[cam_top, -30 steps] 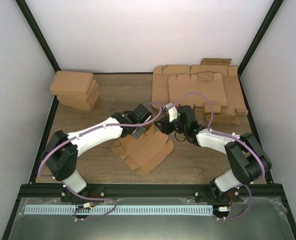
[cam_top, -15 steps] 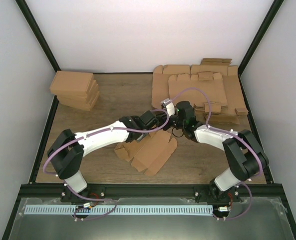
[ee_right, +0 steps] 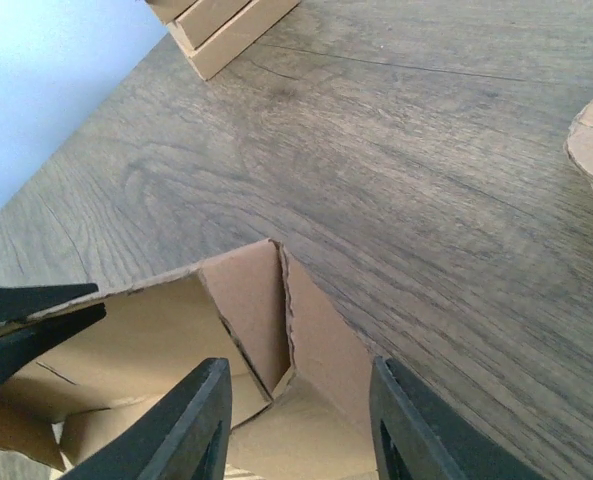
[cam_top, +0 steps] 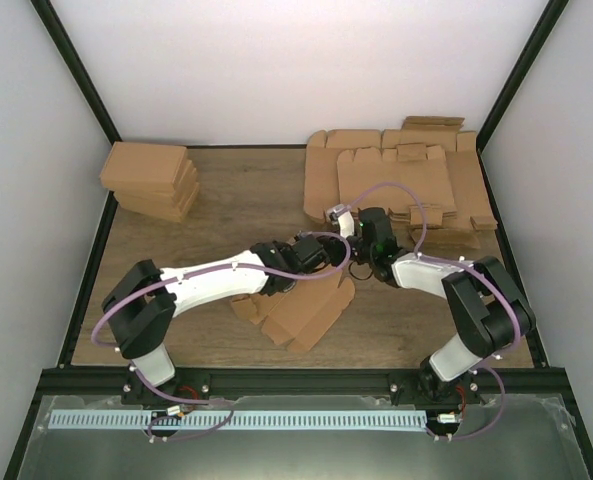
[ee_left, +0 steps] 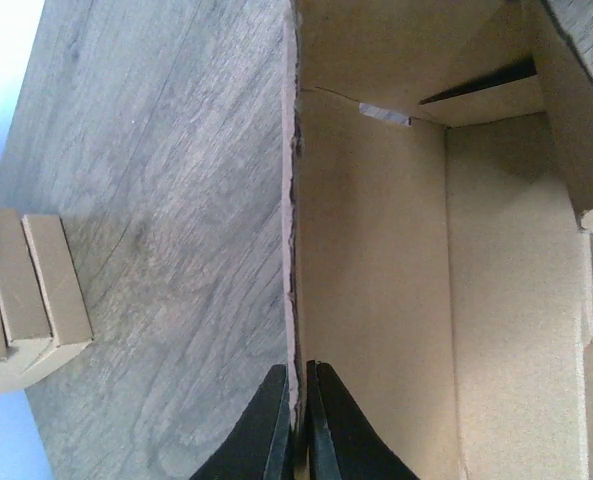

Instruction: Fold the paper box

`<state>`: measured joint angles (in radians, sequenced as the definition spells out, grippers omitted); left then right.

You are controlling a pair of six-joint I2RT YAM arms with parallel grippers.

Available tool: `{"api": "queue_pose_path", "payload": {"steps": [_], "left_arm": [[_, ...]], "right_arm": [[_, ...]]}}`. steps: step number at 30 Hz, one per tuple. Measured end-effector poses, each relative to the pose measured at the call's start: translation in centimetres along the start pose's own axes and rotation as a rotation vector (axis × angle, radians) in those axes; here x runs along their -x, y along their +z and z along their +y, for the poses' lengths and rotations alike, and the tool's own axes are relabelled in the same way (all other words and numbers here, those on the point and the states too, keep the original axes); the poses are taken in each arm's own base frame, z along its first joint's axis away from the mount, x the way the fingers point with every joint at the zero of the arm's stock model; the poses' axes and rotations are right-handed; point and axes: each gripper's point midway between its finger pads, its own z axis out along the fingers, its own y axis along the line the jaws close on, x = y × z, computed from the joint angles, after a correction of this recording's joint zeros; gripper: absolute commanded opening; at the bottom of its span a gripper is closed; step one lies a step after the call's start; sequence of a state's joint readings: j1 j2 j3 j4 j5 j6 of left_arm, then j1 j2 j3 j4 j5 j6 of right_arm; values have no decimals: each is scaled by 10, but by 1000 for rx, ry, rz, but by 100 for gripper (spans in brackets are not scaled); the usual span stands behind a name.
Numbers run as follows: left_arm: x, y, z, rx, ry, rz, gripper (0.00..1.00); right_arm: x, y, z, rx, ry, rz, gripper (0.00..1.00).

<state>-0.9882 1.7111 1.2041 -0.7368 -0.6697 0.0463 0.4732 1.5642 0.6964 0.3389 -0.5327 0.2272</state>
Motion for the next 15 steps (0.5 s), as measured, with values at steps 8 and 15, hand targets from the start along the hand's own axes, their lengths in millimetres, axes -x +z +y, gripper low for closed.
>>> {"api": "queue_pose_path", "payload": {"steps": [8,15], "left_arm": [[0,-4,-2,38,38,-4,6],[-2,-5,-4,73,71,0,6]], "right_arm": [[-6,4,-1,21,30,18,32],[-7,4,1,35,34,23,44]]}}
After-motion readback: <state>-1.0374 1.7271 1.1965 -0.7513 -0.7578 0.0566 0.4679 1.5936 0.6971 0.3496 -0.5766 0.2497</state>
